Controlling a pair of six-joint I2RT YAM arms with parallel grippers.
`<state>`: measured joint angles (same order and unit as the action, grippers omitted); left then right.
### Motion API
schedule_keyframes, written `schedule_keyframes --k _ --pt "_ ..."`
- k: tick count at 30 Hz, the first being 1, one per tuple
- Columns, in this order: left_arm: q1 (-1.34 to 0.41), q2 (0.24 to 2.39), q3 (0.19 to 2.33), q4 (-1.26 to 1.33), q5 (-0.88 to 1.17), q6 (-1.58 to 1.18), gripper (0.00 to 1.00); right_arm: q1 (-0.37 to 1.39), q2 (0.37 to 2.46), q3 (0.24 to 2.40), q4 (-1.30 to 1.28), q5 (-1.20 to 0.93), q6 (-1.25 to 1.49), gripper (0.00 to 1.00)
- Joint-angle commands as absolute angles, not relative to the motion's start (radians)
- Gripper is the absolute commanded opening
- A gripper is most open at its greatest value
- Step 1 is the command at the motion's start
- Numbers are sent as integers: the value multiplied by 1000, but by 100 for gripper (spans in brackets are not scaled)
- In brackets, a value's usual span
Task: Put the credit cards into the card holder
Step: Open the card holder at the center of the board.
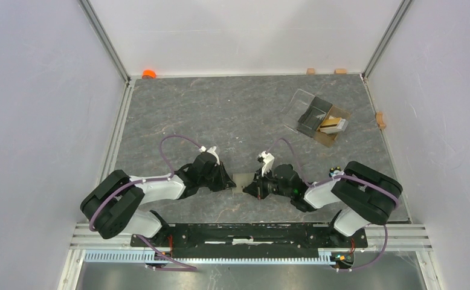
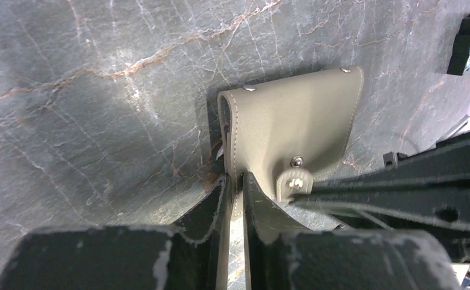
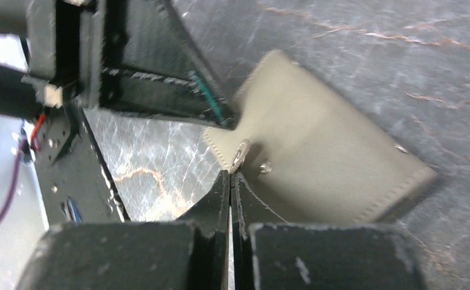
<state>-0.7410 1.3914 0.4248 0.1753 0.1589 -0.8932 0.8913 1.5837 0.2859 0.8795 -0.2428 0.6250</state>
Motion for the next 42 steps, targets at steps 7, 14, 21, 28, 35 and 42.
schedule_keyframes --k 7,14,21,28,35,42 --pt "-753 1442 406 63 110 -893 2 1000 1476 329 745 -175 336 0" --pt "-753 1285 375 79 131 -847 34 996 1273 295 581 -62 295 0" --pt "-753 1117 442 6 153 -608 68 917 1148 300 319 -9 216 7" --pt "-769 1201 524 43 242 -387 76 856 1023 317 119 190 304 31" --pt "-875 1289 551 204 182 -177 81 756 954 307 3 277 463 63" --pt "-949 1426 592 325 146 48 86 649 908 265 12 185 462 82"
